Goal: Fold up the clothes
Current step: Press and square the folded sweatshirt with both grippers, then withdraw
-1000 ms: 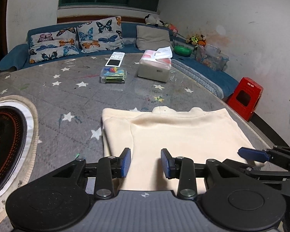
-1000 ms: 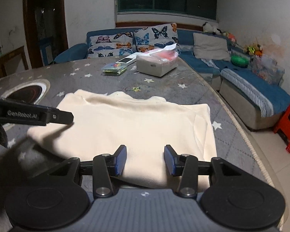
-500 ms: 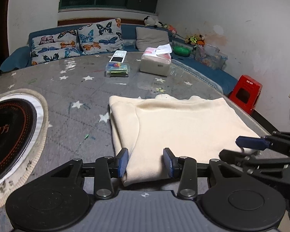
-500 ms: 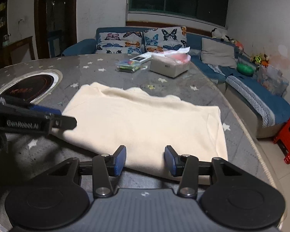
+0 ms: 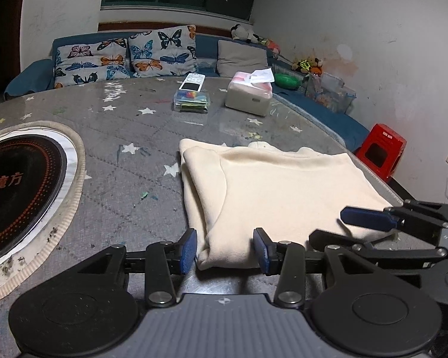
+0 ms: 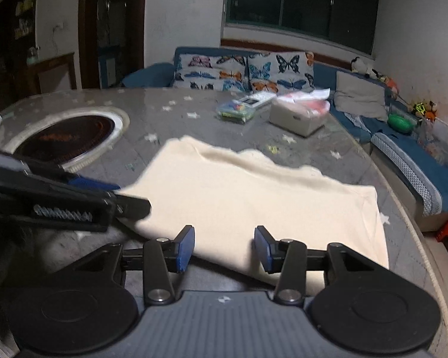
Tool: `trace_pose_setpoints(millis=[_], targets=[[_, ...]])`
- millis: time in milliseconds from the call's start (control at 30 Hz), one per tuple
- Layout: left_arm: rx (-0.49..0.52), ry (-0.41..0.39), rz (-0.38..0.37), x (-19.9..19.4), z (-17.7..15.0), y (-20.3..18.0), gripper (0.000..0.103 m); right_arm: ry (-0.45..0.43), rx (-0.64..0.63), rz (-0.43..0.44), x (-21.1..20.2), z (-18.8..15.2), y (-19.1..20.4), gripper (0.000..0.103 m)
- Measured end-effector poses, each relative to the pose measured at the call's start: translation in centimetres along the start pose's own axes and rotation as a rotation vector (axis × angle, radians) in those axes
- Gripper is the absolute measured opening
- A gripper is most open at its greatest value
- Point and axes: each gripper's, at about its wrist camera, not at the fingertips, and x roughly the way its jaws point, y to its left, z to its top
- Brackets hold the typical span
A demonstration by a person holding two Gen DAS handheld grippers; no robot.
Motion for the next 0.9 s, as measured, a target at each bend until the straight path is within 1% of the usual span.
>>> trace_pose_setpoints(millis=[133,267,367,467,533,600,633,733,767,867,900], targets=[[-0.013,0.008,0.001,0.1,-0.2,0.2,0.046,0.027,-0.013,0.011,1.1,-0.4,0.6,0.045],[-0.019,0.012,0.004,0.0,-0.1,0.2,0.047,0.007,0.006,0.015,0.3,-0.4,0.3,0.046],[-0.022,0.019,0.009,0.1,0.0,0.2,0.05,-0.004,0.03,-0.015,-0.4,-0.5,-0.6,0.046],[-0.027,0.023,0.013,0.1,0.0,0.2,0.052,0.027,0.056,-0.033,-0.3,-1.2,-1.5,0.05],[-0.027,0.025,0.015,0.0,0.0,0.2,0.054,0.037,0.058,-0.038,-0.3,-1.7,-1.7,0.051],[-0.025,0.028,0.016,-0.2,0.0,0.1,0.057,0.027,0.069,-0.036,-0.6,-1.7,-1.8,0.058],[-0.023,0.03,0.017,-0.3,0.0,0.1,0.058,0.024,0.073,-0.037,-0.7,-1.7,-1.9,0.06],[-0.014,0.033,0.025,-0.5,-0.1,-0.2,0.064,0.017,0.084,-0.046,-1.0,-1.7,-2.1,0.064],[-0.012,0.036,0.027,-0.6,-0.2,-0.2,0.067,0.016,0.09,-0.05,-1.1,-1.8,-2.2,0.067],[-0.006,0.038,0.033,-0.9,-0.4,-0.3,0.069,0.012,0.111,-0.062,-1.4,-1.9,-2.3,0.073],[-0.005,0.039,0.034,-1.0,-0.5,-0.3,0.07,0.011,0.119,-0.067,-1.5,-2.0,-2.4,0.077]])
